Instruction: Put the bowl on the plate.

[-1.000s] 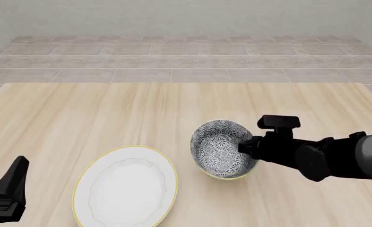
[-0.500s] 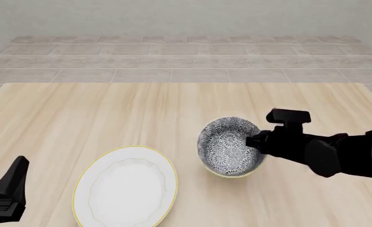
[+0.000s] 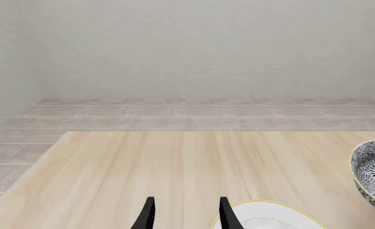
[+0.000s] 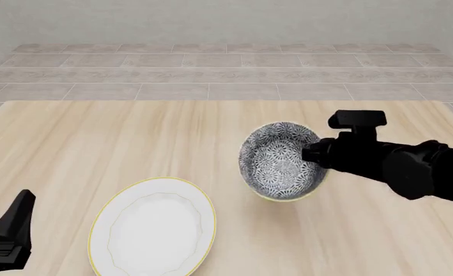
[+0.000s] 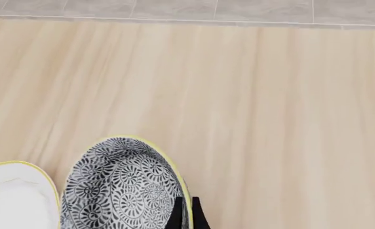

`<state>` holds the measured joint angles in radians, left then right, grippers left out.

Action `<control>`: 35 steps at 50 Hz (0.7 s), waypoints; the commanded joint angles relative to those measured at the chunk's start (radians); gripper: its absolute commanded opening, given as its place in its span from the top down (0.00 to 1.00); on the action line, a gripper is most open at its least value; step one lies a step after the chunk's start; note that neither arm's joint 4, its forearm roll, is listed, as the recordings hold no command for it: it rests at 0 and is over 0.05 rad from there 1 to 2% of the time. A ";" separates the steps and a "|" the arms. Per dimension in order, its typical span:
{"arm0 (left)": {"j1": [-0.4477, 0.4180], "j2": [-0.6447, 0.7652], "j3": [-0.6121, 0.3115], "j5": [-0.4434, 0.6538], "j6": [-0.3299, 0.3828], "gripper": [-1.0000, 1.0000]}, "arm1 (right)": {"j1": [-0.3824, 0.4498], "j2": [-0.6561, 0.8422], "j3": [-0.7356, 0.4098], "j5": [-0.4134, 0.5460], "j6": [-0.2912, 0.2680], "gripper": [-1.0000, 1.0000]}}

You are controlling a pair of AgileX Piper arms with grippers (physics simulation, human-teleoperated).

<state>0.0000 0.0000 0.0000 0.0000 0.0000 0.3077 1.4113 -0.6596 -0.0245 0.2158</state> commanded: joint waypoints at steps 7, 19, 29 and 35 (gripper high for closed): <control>0.000 0.000 0.000 0.000 0.000 0.00 | 0.033 -0.038 -0.091 0.070 0.012 1.00; 0.000 0.000 0.000 0.000 0.000 0.00 | 0.095 -0.045 -0.168 0.098 0.011 1.00; 0.000 0.000 0.000 0.000 0.000 0.00 | 0.130 -0.029 -0.227 0.112 0.029 1.00; 0.000 0.000 0.000 0.000 0.000 0.00 | 0.159 -0.006 -0.269 0.124 0.042 1.00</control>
<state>0.0000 0.0000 0.0000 0.0000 0.0000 0.4263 1.3872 -0.8653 0.0838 0.2378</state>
